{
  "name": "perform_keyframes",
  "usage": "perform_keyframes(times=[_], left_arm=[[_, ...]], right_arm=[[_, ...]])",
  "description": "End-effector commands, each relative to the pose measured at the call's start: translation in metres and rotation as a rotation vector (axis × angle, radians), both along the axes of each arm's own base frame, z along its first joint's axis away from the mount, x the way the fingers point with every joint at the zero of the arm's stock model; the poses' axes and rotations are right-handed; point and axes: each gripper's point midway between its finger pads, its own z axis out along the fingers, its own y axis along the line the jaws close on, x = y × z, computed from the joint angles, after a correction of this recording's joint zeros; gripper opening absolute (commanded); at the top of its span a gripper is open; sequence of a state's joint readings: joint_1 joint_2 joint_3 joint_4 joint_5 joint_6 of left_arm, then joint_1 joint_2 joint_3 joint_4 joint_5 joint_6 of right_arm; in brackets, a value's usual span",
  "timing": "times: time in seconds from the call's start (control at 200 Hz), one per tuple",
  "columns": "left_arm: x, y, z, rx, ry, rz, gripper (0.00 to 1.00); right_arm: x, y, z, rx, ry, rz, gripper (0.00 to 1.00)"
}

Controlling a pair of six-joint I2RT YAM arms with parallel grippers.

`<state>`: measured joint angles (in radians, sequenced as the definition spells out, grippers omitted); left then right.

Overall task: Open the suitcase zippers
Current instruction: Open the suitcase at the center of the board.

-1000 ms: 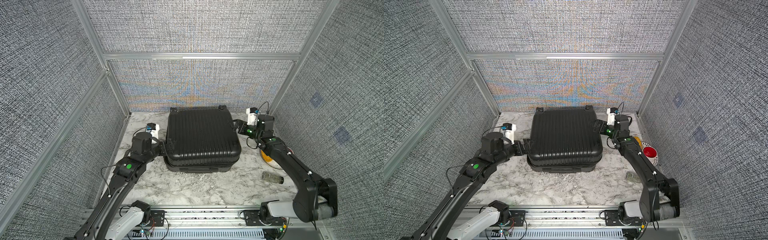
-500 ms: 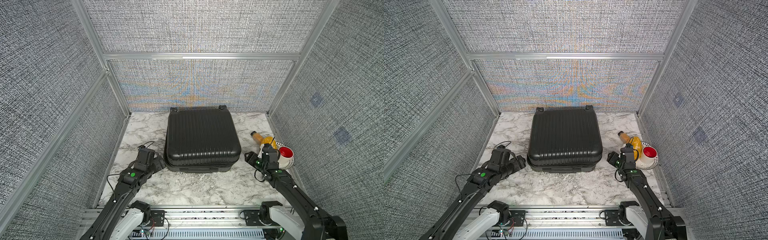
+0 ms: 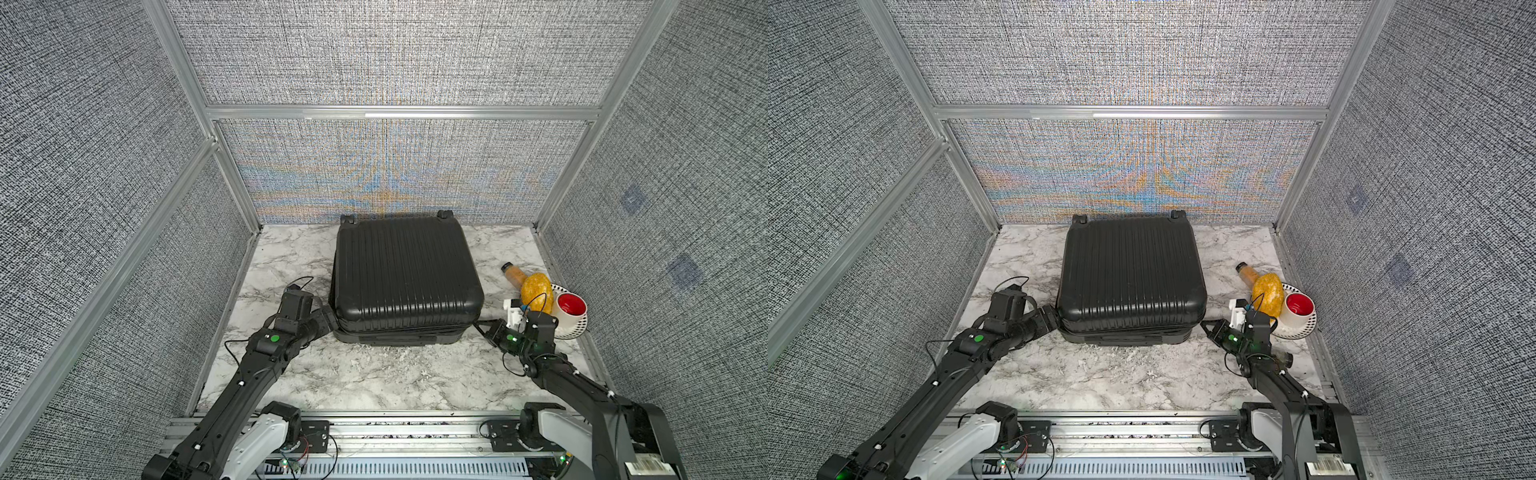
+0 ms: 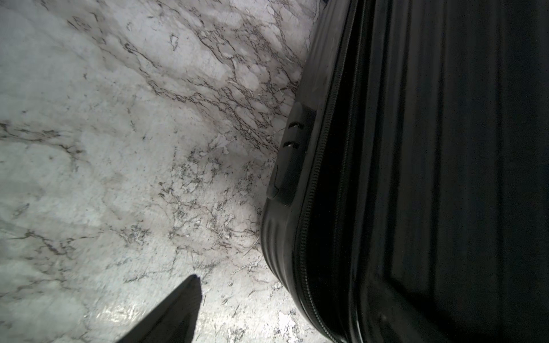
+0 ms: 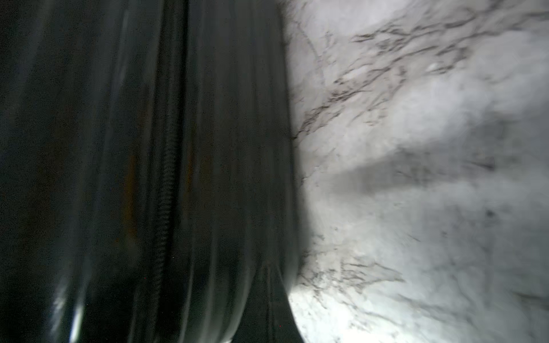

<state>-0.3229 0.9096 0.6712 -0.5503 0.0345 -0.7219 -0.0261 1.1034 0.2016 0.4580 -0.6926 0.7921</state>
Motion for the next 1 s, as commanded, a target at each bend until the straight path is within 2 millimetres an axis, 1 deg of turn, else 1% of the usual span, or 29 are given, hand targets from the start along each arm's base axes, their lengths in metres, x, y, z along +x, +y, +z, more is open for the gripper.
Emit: perform_keyframes(times=[0.0, 0.155, 0.25, 0.35, 0.375, 0.475, 0.515, 0.565, 0.645, 0.71, 0.776, 0.831, 0.891, 0.996], left_arm=[[0.007, -0.01, 0.008, -0.038, -0.043, -0.037, 0.89], [0.007, -0.008, 0.008, -0.029, -0.044, -0.033, 0.89], [0.007, -0.006, 0.012, -0.024, -0.055, -0.028, 0.89], [0.005, 0.0, 0.021, -0.007, -0.095, -0.014, 0.89], [0.004, 0.001, 0.025, -0.005, -0.116, -0.012, 0.89], [-0.001, 0.004, 0.043, -0.01, -0.207, -0.029, 0.88], [-0.003, 0.002, 0.049, -0.015, -0.245, -0.056, 0.88], [-0.007, -0.006, 0.057, -0.033, -0.297, -0.117, 0.85], [-0.013, -0.018, 0.066, -0.064, -0.372, -0.206, 0.83], [-0.017, -0.022, 0.068, -0.081, -0.407, -0.24, 0.81], [-0.017, -0.025, 0.07, -0.096, -0.439, -0.256, 0.81], [-0.013, -0.027, 0.075, -0.104, -0.473, -0.256, 0.81], [-0.004, -0.028, 0.085, -0.094, -0.51, -0.253, 0.81], [0.018, -0.031, 0.113, -0.049, -0.57, -0.262, 0.81]], right_arm=[[0.0, 0.018, 0.041, 0.106, -0.171, 0.114, 0.01], [-0.006, 0.021, 0.062, 0.134, -0.268, 0.133, 0.01], [-0.009, 0.023, 0.081, 0.153, -0.344, 0.151, 0.01], [-0.011, 0.025, 0.105, 0.164, -0.433, 0.166, 0.01], [-0.011, 0.025, 0.11, 0.186, -0.431, 0.166, 0.01], [-0.009, 0.026, 0.13, 0.184, -0.48, 0.172, 0.01], [-0.004, 0.025, 0.136, 0.177, -0.485, 0.164, 0.01], [0.002, 0.022, 0.144, 0.171, -0.492, 0.147, 0.01], [0.015, 0.02, 0.164, 0.16, -0.512, 0.121, 0.01], [0.03, 0.018, 0.183, 0.135, -0.534, 0.101, 0.01], [0.046, 0.018, 0.197, 0.106, -0.541, 0.098, 0.01], [0.057, 0.019, 0.208, 0.094, -0.549, 0.104, 0.01], [0.069, 0.02, 0.214, 0.086, -0.549, 0.117, 0.01], [0.085, 0.024, 0.221, 0.085, -0.553, 0.149, 0.01]])
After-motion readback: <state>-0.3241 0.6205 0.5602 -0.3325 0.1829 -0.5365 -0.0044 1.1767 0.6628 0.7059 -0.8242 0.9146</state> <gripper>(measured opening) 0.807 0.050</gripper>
